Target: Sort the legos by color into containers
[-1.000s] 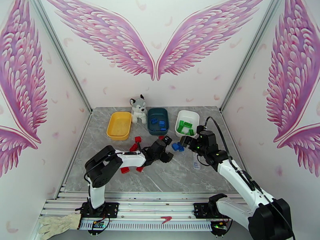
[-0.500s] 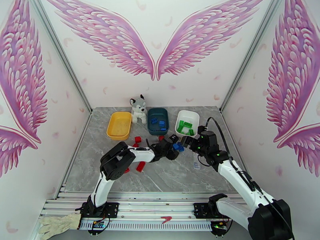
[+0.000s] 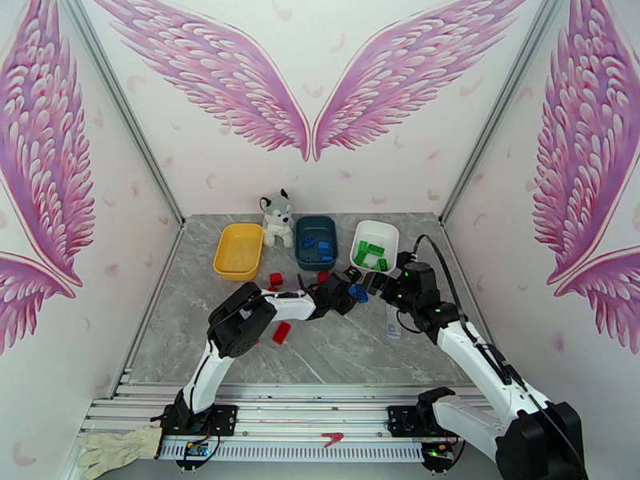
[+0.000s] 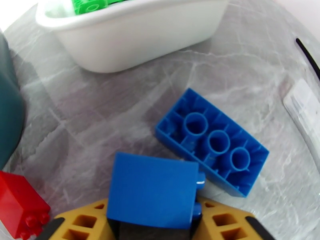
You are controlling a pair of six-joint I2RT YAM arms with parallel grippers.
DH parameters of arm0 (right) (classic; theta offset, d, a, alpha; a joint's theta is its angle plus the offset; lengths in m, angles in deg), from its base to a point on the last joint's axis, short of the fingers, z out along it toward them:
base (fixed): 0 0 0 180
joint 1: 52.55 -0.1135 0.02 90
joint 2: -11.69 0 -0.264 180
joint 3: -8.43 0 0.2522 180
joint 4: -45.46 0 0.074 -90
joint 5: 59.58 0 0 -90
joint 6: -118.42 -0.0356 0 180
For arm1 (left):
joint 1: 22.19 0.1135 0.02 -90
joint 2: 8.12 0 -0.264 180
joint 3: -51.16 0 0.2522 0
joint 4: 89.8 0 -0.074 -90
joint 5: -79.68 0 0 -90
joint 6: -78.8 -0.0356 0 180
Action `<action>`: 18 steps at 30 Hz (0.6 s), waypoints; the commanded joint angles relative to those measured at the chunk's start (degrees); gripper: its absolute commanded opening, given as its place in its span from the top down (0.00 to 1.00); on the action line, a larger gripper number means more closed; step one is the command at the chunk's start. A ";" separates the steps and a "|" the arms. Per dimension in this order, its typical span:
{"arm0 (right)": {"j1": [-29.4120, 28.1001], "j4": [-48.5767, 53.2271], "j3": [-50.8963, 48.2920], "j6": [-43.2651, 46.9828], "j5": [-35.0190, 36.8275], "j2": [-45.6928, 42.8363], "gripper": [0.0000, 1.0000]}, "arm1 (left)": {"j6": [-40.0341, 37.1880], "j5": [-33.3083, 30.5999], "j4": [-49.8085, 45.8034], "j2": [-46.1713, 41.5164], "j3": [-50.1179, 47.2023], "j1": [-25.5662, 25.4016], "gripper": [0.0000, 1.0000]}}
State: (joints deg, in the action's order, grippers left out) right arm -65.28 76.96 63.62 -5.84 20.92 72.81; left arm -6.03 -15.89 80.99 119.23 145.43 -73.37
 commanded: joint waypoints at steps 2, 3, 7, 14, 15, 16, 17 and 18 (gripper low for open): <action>0.57 -0.84 -1.09 -0.52 -1.54 -0.23 0.06 | 0.54 0.38 1.64 -3.09 -3.05 -0.67 0.64; 0.52 -0.94 -1.12 -0.58 -1.61 -0.16 0.06 | 0.76 0.25 2.21 -4.09 -3.99 -0.62 0.65; 0.58 -1.12 -1.10 -0.93 -1.93 -0.02 0.06 | 1.53 -0.36 4.52 -9.64 -9.39 -0.24 0.68; 0.53 -1.90 -1.59 -1.64 -3.19 -0.74 0.06 | 2.17 -2.56 4.45 -18.39 -14.36 1.39 0.70; 0.59 -2.13 -1.66 -1.85 -3.49 -0.59 0.06 | 2.15 -3.19 4.09 -19.19 -14.37 1.94 0.70; 0.57 -2.42 -1.77 -2.01 -4.01 -0.50 0.06 | 2.22 -3.98 3.52 -19.85 -14.26 2.60 0.69; 0.52 -2.67 -1.86 -2.29 -4.50 -0.24 0.06 | 2.45 -4.87 2.99 -20.35 -13.80 3.59 0.69; 0.56 -2.92 -1.88 -2.47 -4.88 -0.05 0.06 | 2.66 -5.23 2.50 -20.60 -13.28 4.42 0.69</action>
State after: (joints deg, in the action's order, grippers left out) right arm -65.06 75.63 62.66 -6.80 18.03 72.79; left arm -4.15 -18.10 84.29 101.48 131.68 -71.34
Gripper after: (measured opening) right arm 0.937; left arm 0.431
